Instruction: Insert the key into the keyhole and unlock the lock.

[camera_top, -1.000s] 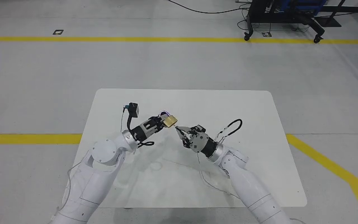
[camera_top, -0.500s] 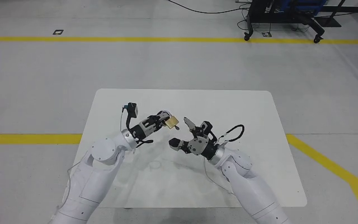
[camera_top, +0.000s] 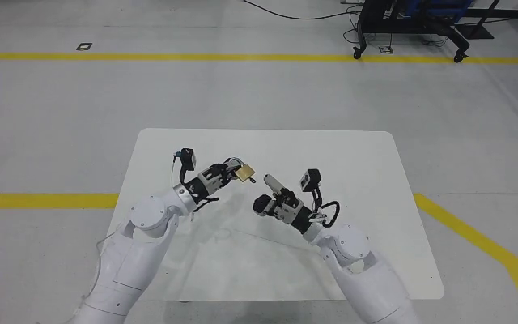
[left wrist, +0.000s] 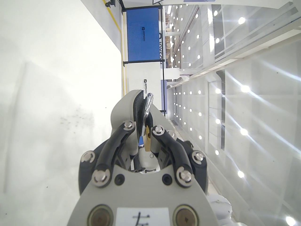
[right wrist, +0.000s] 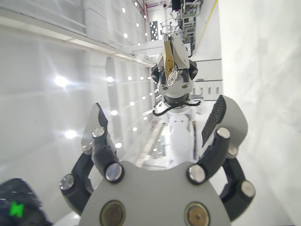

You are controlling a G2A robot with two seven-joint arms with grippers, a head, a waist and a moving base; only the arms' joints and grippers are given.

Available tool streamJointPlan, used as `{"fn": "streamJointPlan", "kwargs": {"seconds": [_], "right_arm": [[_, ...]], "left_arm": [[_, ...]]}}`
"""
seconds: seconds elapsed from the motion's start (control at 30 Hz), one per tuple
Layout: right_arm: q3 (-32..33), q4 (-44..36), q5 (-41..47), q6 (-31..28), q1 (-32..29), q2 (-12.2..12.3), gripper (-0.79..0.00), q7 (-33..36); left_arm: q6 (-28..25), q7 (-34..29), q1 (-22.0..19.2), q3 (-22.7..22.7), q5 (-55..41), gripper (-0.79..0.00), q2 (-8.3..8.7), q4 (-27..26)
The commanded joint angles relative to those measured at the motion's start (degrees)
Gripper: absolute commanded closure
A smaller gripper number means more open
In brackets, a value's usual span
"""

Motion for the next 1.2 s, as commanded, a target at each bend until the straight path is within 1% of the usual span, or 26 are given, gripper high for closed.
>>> {"fn": "streamJointPlan", "kwargs": {"seconds": [0.0,0.13,0.17,0.2,0.33,0.5,0.53,0.57,0.63,0.7,0.77,0.83,0.9,0.97,1.0,1.07,1.13,1.17], "right_arm": [[0.78,-2.21,-9.29,-1.02,-1.43,0.44,-0.785,-3.01],[1.35,-5.34,-24.37,-4.49,-4.44,0.99,-0.785,-10.63],[1.09,-5.6,-25.3,-4.73,-5.16,0.94,-0.785,-12.51],[0.96,-5.66,-25.21,-4.75,-5.33,0.91,-0.785,-12.86],[0.96,-5.66,-25.21,-4.75,-5.33,0.91,-0.785,-12.86],[0.96,-5.66,-25.21,-4.75,-5.33,0.91,-0.785,-12.86],[1.07,-5.77,-27.83,-5.07,-5.05,1.0,-0.785,-13.37],[1.42,-5.75,-34.99,-4.72,-4.76,1.16,-0.785,-16.35],[-0.48,-6.31,-46.62,-3.15,-5.28,1.16,-0.785,-21.26],[-2.31,-6.45,-55.52,-2.78,-5.18,1.19,-0.785,-23.72],[-4.01,-6.19,-66.32,-1.37,-5.01,1.35,-0.785,-25.07],[-5.83,-5.79,-76.04,1.53,-4.89,1.43,-0.785,-25.48],[-8.43,-5.32,-85.09,3.17,-4.53,1.46,-0.785,-24.33],[-10.09,-4.84,-91.24,7.08,-4.11,1.27,-0.785,-24.17],[-10.85,-4.34,-94.15,9.56,-3.71,1.11,-0.668,-24.21],[-12.84,-3.25,-99.24,13.95,-2.89,0.66,-0.625,-24.86],[-14.19,-2.35,-100.73,15.66,-2.07,0.23,-0.563,-25.35],[-14.62,-1.92,-101.01,16.21,-1.68,0.04,-0.548,-25.42]], "left_arm": [[0.25,1.1,-0.13,0.57,2.93,0.0,0.01,-0.23],[1.15,3.63,0.03,2.02,9.2,0.0,0.02,-1.38],[1.64,3.85,0.13,2.24,10.08,0.0,0.02,-1.59],[2.26,4.04,0.13,2.44,11.13,0.0,0.04,-1.98],[2.98,4.62,1.0,2.95,12.54,0.0,0.01,-3.93],[3.43,4.25,1.08,3.32,13.25,0.0,-0.06,-4.07],[3.47,4.24,1.04,3.32,13.22,0.0,-0.08,-4.0],[3.61,4.11,1.02,3.35,13.11,0.0,-0.11,-3.87],[3.76,3.57,0.83,3.23,12.14,0.0,-0.17,-3.51],[3.8,3.27,0.53,3.14,11.91,0.0,-0.21,-3.11],[3.87,3.07,0.33,3.23,11.86,0.0,-0.26,-2.84],[3.79,2.59,0.17,3.33,11.47,0.0,-0.32,-2.65],[3.69,2.3,0.02,3.37,11.31,0.0,-0.36,-2.45],[3.65,2.11,-0.09,3.41,11.06,0.0,-0.41,-2.24],[3.66,1.95,-0.17,3.46,11.02,0.0,-0.43,-2.16],[3.67,1.68,-0.31,3.52,10.98,0.0,-0.47,-1.97],[3.71,1.36,-0.46,3.6,11.02,0.0,-0.5,-1.78],[3.54,0.93,-0.55,3.69,11.18,0.0,-0.5,-1.78]]}}
